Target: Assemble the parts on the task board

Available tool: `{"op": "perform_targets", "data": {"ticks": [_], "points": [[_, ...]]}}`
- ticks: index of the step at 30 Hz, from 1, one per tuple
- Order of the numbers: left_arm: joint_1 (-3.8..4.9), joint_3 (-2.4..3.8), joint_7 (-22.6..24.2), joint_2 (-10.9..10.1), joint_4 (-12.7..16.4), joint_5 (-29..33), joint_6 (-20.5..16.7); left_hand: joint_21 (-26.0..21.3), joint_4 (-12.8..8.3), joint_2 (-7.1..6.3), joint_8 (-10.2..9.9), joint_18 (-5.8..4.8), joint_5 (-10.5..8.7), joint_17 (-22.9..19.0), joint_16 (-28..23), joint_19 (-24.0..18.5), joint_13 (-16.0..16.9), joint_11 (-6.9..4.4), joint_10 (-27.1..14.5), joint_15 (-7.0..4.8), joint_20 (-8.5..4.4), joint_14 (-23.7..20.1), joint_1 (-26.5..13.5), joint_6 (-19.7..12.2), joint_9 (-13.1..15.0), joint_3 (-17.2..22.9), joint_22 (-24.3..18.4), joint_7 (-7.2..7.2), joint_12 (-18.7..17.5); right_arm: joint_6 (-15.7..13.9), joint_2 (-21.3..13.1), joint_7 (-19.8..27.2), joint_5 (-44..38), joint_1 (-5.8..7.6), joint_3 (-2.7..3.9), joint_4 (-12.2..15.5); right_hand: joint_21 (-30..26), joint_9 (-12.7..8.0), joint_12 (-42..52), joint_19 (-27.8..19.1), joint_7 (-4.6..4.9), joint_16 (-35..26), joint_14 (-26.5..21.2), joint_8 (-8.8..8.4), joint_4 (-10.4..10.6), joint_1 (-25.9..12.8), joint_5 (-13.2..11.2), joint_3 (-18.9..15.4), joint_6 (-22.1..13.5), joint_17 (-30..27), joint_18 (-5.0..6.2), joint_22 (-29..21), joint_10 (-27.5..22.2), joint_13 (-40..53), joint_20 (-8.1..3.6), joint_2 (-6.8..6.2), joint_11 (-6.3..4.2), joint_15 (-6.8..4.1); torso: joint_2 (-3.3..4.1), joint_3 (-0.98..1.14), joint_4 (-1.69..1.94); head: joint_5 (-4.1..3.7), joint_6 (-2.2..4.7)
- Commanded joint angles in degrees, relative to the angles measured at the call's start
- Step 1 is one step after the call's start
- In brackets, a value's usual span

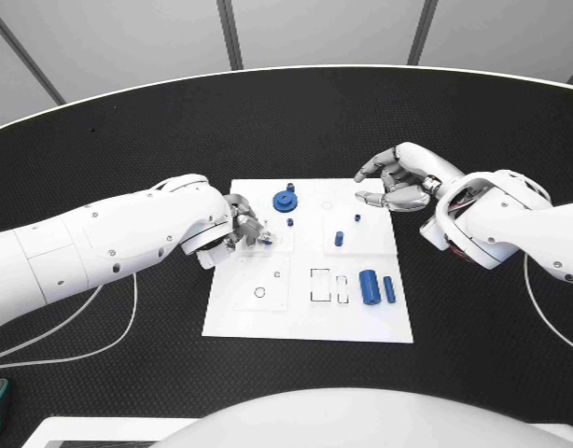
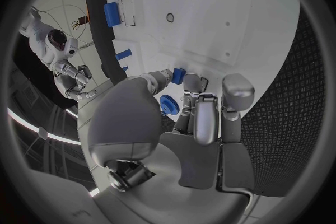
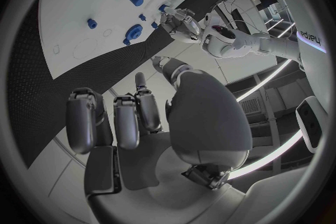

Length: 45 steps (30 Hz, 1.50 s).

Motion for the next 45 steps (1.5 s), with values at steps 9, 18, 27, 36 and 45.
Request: {"op": "perform_targets", "data": {"ticks": [9,18,27,36,45], "points": [[0.0,0.0,-0.3,0.2,0.0,0.0,1.2,-0.6,-1.3,0.79,-1.4,0.28,0.28,5.5,-0.1,-0.5,-2.5,0.54,-2.1,0.62,0.76,3.3,4.3,-1.6,-2.3,6.4,-0.3,0.81,-1.2,0.1,0.0,0.0,0.0,0.0,0.0,0.0,-0.3,-0.1,-0.1,2.4,0.01,-0.3,4.5,0.47,0.5,-0.3,0.2,0.1,0.1,8.7,0.56,7.4,-0.2,4.7,-0.45,-0.28,-0.2,-0.49,0.04,-0.01,0.0,-0.02,-0.03],[0.01,0.0,0.4,0.3,0.0,2.2,0.9,-0.1,-7.6,1.95,1.0,0.22,0.49,6.0,0.2,-0.4,-3.0,0.43,-1.8,0.53,0.79,3.5,6.8,-1.4,-2.9,14.8,0.3,0.74,-0.9,0.2,0.1,0.0,0.0,0.0,0.0,-0.1,-0.3,-0.1,-0.1,2.4,0.01,-0.3,4.5,0.47,0.5,-0.3,0.2,0.1,0.1,8.7,0.56,7.4,-0.2,4.7,-0.45,-0.28,-0.2,-0.49,-0.01,-0.01,0.0,0.05,-0.03],[0.01,0.0,1.4,0.2,0.1,4.3,-0.3,0.4,-10.9,2.16,3.2,0.15,2.72,6.2,0.3,-0.3,-2.8,0.57,-0.9,0.63,0.97,3.6,5.5,-1.5,-2.9,18.9,0.8,1.0,-0.3,0.4,0.1,-0.1,0.0,0.0,0.0,-0.1,-0.2,-0.1,0.0,2.4,0.0,-0.3,4.5,0.49,0.5,-0.3,0.3,0.1,0.1,8.8,0.56,7.4,-0.1,4.8,-0.45,-0.26,-0.21,-0.5,0.01,0.0,-0.03,0.05,0.05],[0.01,0.01,1.8,-0.3,0.2,5.2,0.0,0.7,-11.6,2.21,3.9,0.09,2.85,6.2,0.3,-0.2,-2.6,0.5,-0.5,0.58,1.02,3.6,5.0,-1.4,-2.8,19.7,1.2,0.93,-0.1,0.5,0.0,-0.2,0.0,0.0,0.0,-0.1,-0.2,-0.1,0.0,2.4,0.0,-0.3,4.5,0.49,0.5,-0.3,0.3,0.1,0.1,8.8,0.56,7.4,-0.1,4.8,-0.45,-0.26,-0.21,-0.5,-0.01,-0.01,0.0,0.01,0.17],[0.2,0.04,2.1,-1.8,1.0,6.9,3.3,0.5,-11.6,2.59,4.3,0.15,2.49,6.3,0.3,-0.4,-3.0,0.47,-0.4,0.55,1.13,3.6,4.2,-1.4,-2.9,20.5,0.9,0.88,-0.1,0.6,0.0,-0.2,0.0,0.0,0.0,-0.2,-0.2,-0.1,0.0,2.4,0.0,-0.3,4.5,0.49,0.5,-0.3,0.3,0.1,0.1,8.8,0.56,7.4,-0.1,4.8,-0.45,-0.26,-0.21,-0.5,-0.01,-0.02,0.01,-0.01,0.37]]}}
